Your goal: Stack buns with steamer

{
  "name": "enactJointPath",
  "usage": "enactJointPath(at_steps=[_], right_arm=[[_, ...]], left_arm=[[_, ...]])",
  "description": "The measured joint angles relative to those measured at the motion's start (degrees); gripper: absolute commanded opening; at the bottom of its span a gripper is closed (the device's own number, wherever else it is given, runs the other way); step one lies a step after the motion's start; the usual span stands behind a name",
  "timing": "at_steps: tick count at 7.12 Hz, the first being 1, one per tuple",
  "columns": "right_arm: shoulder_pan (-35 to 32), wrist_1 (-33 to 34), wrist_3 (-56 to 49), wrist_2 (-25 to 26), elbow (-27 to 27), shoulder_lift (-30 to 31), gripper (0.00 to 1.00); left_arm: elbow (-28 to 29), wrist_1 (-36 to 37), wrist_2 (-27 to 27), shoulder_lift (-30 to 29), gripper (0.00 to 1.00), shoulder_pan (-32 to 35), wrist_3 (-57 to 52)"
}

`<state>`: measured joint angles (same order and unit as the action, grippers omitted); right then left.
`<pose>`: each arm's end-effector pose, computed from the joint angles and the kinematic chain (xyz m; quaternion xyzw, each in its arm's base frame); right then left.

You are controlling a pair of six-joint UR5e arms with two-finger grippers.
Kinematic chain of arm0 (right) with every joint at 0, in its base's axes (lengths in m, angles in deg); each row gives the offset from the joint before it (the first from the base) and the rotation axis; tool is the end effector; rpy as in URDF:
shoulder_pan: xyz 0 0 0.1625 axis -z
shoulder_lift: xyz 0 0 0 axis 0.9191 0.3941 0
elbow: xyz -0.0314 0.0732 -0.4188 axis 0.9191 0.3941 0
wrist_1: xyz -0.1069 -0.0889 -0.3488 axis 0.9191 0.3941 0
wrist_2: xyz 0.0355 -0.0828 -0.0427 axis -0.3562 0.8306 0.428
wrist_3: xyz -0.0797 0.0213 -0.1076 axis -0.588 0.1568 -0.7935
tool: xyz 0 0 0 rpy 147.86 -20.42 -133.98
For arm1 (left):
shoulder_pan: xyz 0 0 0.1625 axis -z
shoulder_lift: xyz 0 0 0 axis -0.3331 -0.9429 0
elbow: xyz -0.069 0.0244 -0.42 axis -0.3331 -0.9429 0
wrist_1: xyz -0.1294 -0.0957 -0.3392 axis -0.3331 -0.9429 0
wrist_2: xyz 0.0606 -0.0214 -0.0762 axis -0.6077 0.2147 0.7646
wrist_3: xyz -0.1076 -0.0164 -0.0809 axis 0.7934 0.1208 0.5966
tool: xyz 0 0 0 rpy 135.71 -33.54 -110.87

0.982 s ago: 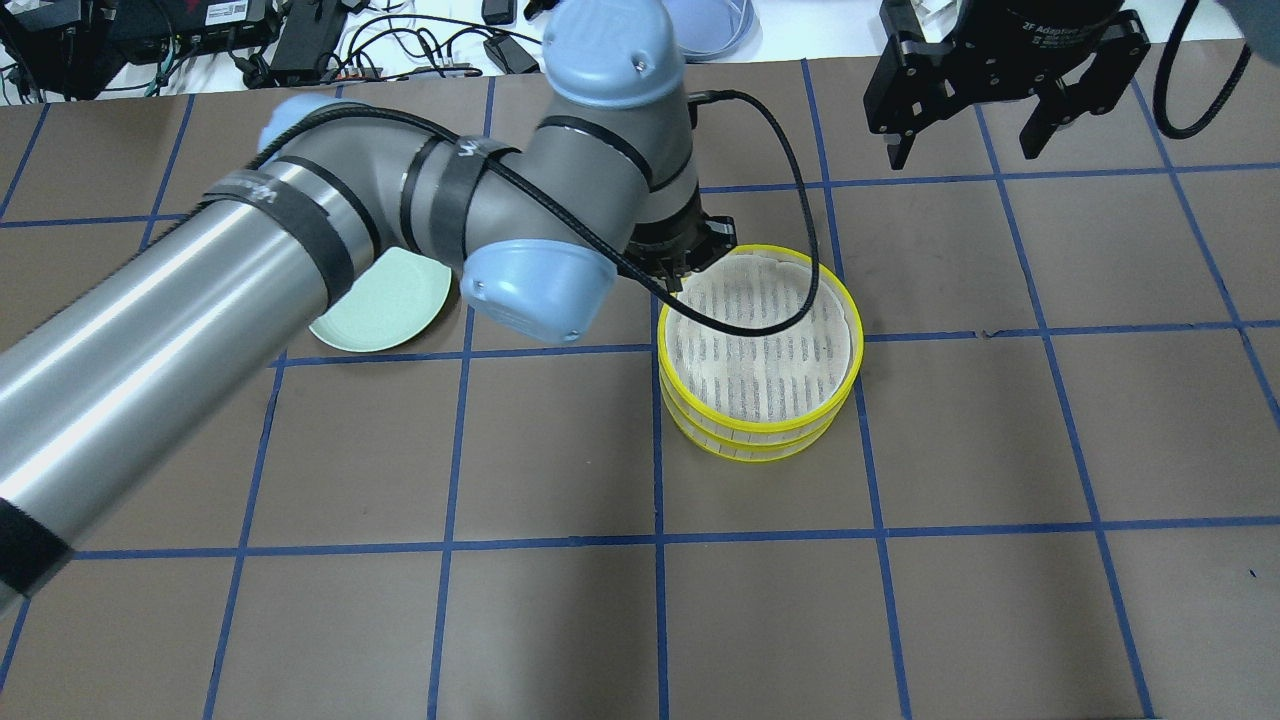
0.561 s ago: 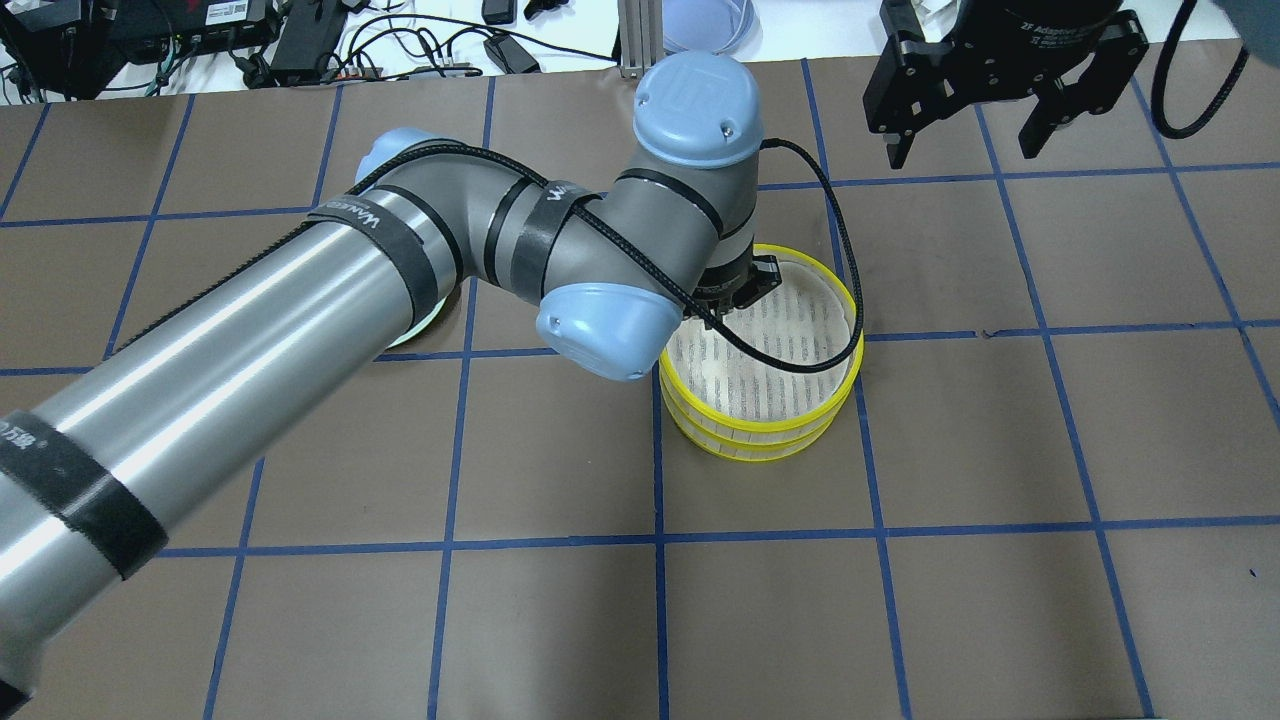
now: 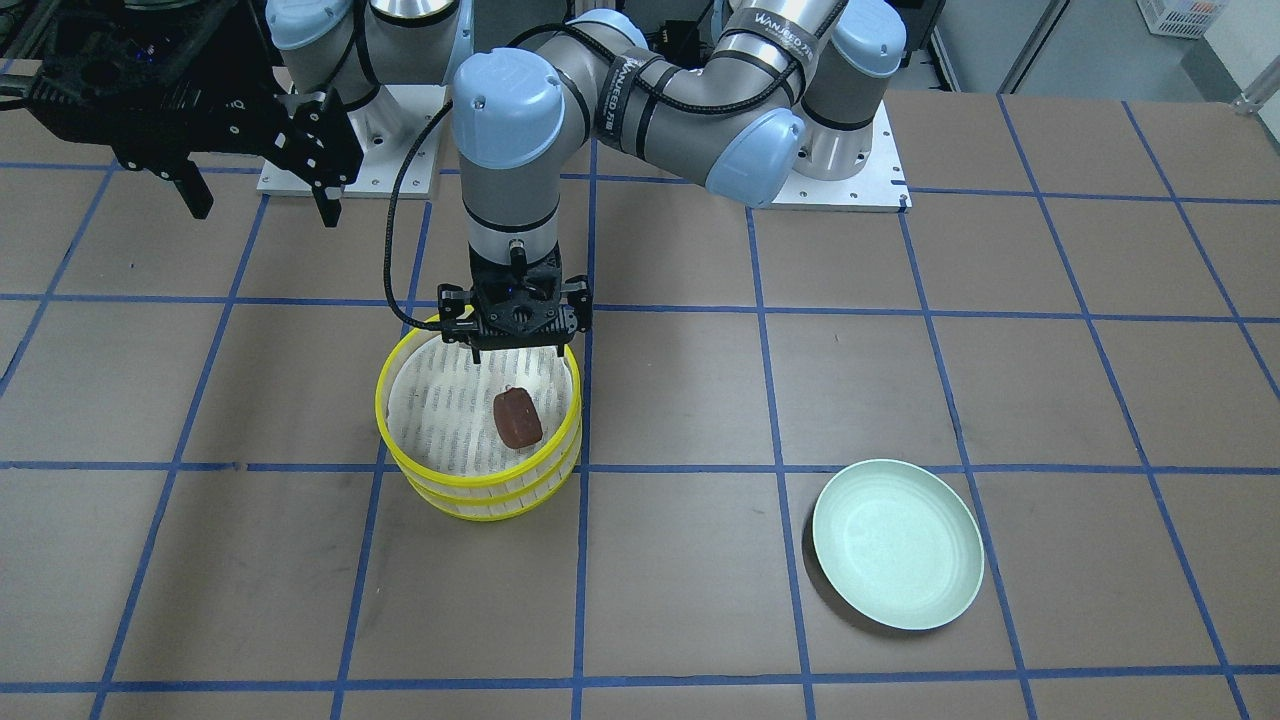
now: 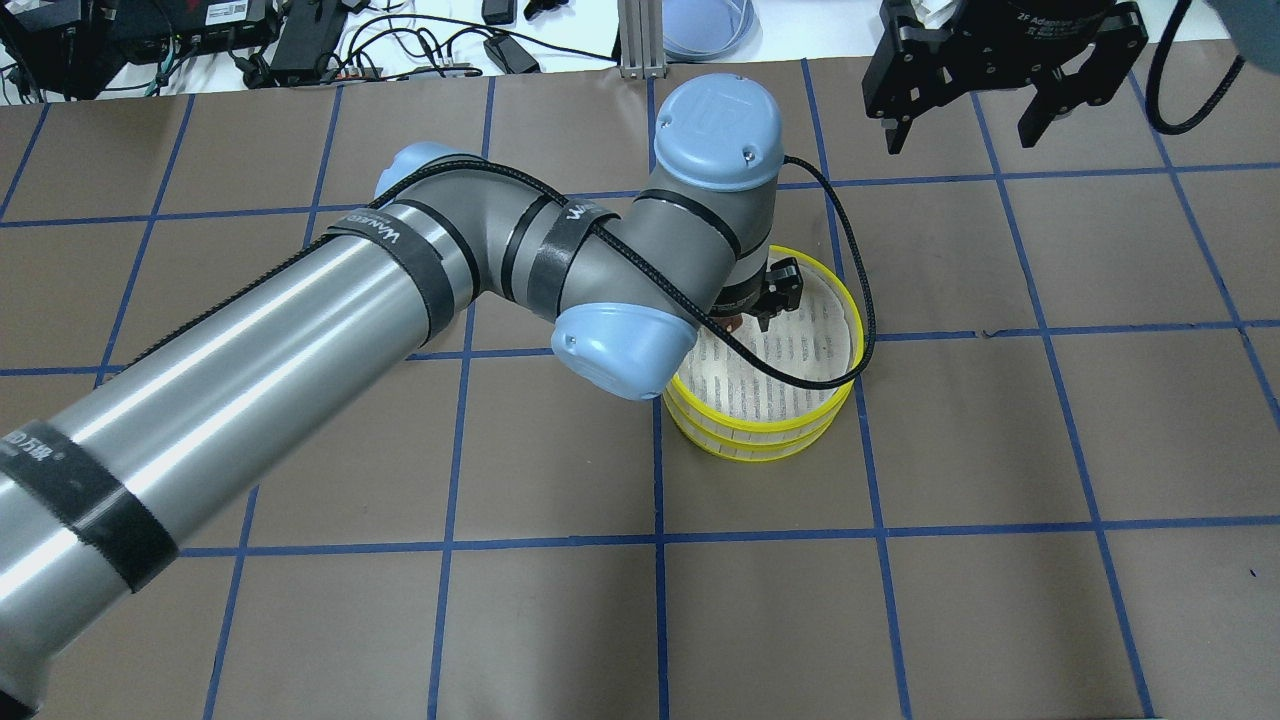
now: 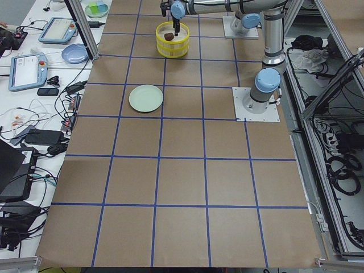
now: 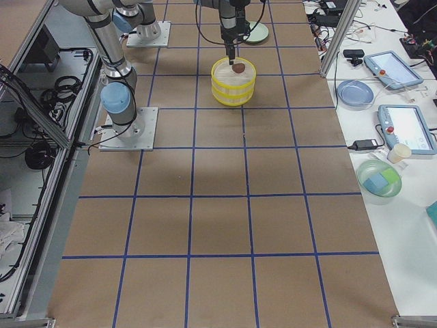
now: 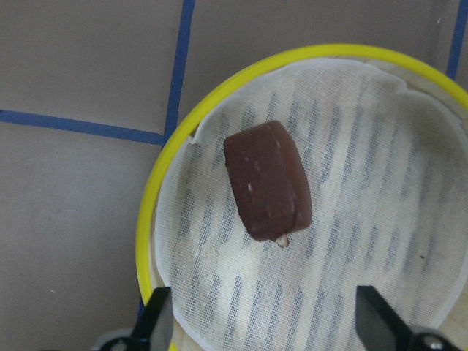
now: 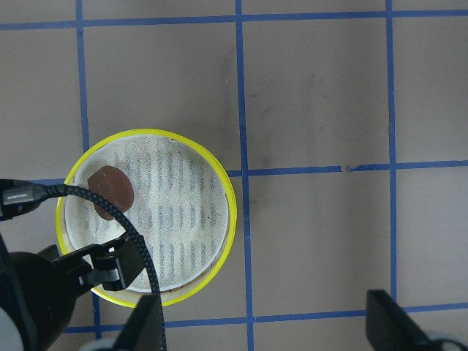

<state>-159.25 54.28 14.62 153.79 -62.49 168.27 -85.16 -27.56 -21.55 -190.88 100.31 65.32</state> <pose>0.1476 -0.4596 0.5201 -0.0171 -0.9985 0.0482 0.0179 -0.4117 -0.4481 0.3124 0.0843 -0.9948 0.0435 0.0371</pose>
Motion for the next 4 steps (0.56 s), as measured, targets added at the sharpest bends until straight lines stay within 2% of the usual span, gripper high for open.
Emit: enactJointPath(at_steps=[2, 4], right_arm=[[0.0, 0.1, 0.2, 0.0, -0.1, 0.0, 1.00], [0.0, 0.1, 0.2, 0.0, -0.1, 0.0, 1.00]], left_arm=[[0.0, -0.4, -0.9, 2.7, 1.00, -7.7, -6.4], [0.5, -4.4, -1.1, 6.2, 1.00, -18.8, -19.9]])
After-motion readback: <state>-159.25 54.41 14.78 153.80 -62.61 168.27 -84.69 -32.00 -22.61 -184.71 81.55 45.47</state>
